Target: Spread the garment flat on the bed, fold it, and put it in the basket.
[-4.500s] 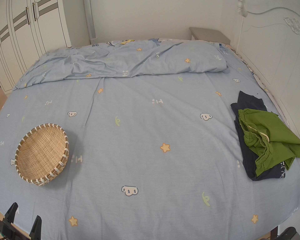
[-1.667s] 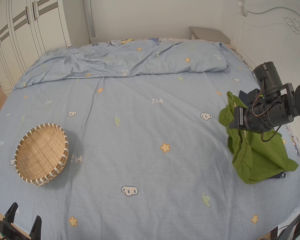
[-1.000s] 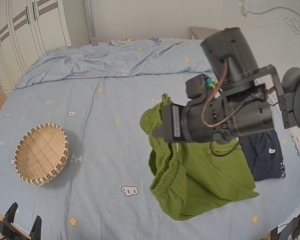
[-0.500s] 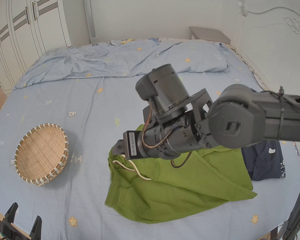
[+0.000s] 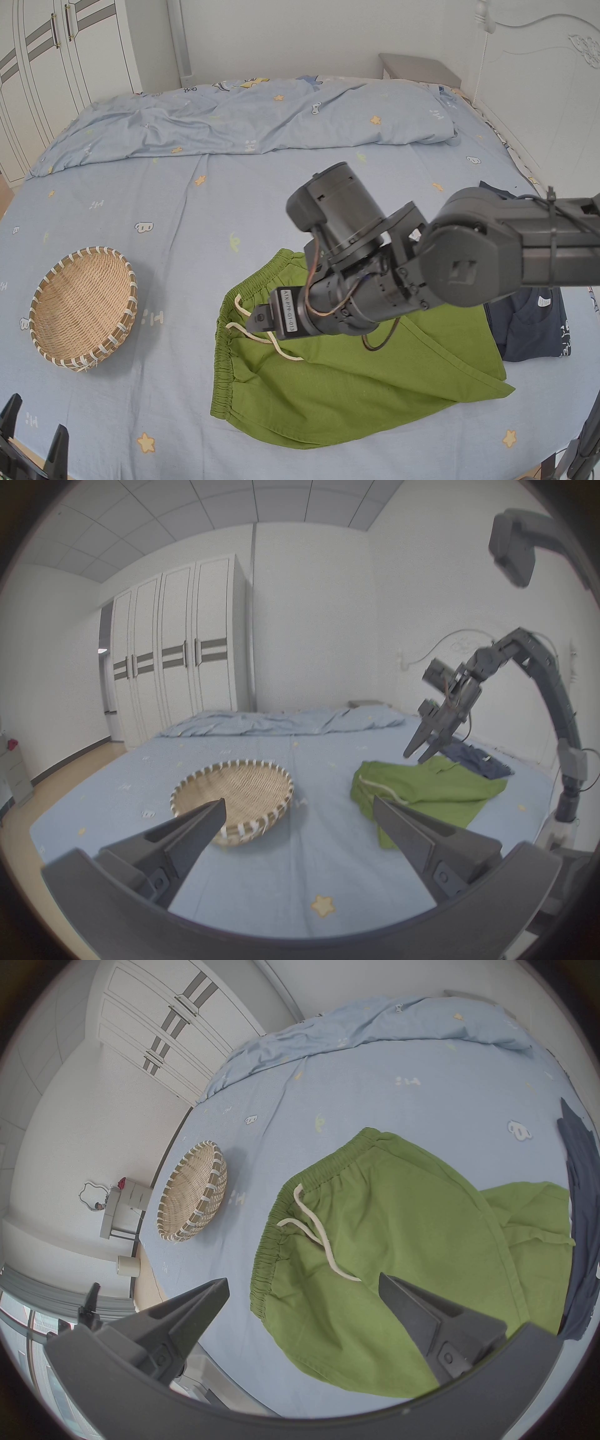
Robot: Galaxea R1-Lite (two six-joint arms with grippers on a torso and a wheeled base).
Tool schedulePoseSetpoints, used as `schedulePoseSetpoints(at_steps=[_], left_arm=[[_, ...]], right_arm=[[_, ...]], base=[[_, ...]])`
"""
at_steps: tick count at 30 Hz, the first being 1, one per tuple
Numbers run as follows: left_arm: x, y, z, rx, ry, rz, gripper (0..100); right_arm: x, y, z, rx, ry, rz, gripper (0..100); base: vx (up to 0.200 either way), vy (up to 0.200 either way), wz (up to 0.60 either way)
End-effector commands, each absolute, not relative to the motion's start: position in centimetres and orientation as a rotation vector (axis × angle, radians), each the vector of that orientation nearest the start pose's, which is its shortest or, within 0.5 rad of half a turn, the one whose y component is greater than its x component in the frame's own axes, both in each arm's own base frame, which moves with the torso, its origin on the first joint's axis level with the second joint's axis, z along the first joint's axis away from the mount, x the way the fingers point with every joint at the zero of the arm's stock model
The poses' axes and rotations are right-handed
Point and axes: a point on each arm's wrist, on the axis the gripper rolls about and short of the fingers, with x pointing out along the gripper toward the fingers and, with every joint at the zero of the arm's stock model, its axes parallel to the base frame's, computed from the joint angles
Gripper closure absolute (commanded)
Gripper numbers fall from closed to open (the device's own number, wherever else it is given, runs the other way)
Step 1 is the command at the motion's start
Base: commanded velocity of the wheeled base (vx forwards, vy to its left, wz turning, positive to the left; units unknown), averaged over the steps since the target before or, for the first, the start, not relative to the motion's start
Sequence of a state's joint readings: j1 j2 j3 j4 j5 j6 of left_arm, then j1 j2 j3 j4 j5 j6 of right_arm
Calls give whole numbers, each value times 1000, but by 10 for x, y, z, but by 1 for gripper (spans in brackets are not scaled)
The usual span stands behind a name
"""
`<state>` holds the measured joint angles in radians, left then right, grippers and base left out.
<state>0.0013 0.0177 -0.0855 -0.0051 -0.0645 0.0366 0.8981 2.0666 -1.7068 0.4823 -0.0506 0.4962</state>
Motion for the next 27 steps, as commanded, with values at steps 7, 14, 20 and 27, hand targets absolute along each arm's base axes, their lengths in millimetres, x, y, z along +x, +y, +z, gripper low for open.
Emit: schedulePoseSetpoints(at_steps=[7, 14, 20, 27], left_arm=[[62, -13, 194, -146, 358, -495, 0], [134, -45, 161, -291, 723, -666, 0], [189, -68, 131, -330, 837, -790, 0], [233, -82, 87, -263, 877, -860, 0]], right_arm=[[198, 154, 252, 300, 777, 582, 0], [175, 107, 228, 338, 824, 535, 0], [171, 83, 216, 352, 800, 481, 0], [170, 74, 220, 377, 749, 483, 0]], base=[[0, 0, 0], [0, 0, 0], [0, 0, 0], [0, 0, 0]])
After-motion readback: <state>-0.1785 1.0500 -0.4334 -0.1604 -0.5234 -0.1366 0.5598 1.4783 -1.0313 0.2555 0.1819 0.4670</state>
